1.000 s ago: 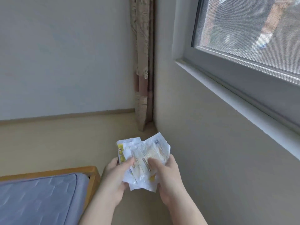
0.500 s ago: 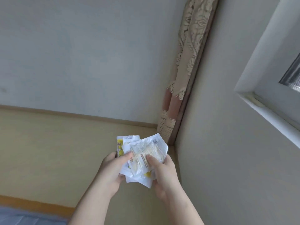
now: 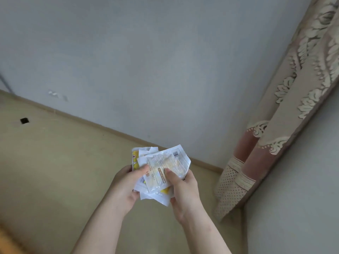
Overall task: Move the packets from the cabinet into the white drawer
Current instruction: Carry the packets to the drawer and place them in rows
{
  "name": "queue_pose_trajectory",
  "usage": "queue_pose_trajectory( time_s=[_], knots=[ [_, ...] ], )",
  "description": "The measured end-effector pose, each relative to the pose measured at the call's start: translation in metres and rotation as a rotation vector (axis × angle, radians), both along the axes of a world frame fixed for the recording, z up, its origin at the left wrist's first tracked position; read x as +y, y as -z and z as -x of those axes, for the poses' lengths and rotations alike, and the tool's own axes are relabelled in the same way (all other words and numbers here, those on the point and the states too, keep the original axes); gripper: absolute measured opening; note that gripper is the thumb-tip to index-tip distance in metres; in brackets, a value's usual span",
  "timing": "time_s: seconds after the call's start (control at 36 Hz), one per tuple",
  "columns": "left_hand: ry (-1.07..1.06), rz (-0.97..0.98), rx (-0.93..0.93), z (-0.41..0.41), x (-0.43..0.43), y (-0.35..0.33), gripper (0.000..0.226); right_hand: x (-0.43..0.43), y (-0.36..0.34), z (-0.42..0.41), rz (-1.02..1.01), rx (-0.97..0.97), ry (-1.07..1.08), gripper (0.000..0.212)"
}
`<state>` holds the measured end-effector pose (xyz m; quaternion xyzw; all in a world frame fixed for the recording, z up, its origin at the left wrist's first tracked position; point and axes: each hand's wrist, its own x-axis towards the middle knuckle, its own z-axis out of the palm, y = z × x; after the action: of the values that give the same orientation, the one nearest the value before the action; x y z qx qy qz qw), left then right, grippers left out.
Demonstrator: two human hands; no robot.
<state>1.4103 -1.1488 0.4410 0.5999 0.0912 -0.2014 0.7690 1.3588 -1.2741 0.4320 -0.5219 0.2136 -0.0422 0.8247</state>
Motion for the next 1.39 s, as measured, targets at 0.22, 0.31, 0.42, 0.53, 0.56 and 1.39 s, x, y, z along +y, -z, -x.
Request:
queue_pose_trajectory(
  time_s=[0.22,0.31,0.42,0.53,0.56,1.39],
  knots=[
    [-0.227,0.023,0.035,-0.117,-0.014,0.000,0.025,-0.023,-0.008,-0.147,0.018,-0.036,-0.227,0.021],
    [-0.346,0.037,0.088,-0.145,0.004,0.009,0.028,-0.007,0.001,-0.190,-0.028,-0.018,-0.330,0.023],
    [-0.476,0.043,0.132,-0.181,0.033,0.021,0.030,0.023,0.017,-0.242,-0.063,0.053,-0.448,0.027],
    [-0.555,0.082,0.132,-0.232,0.068,0.027,0.026,0.059,0.024,-0.302,-0.051,0.062,-0.510,0.029],
    [-0.571,0.094,0.128,-0.248,0.078,0.028,0.028,0.070,0.024,-0.319,-0.054,0.051,-0.521,0.028],
    [-0.836,0.132,-0.017,-0.722,0.361,-0.009,0.017,0.372,-0.008,-0.840,-0.067,-0.001,-0.860,0.021]
  ],
)
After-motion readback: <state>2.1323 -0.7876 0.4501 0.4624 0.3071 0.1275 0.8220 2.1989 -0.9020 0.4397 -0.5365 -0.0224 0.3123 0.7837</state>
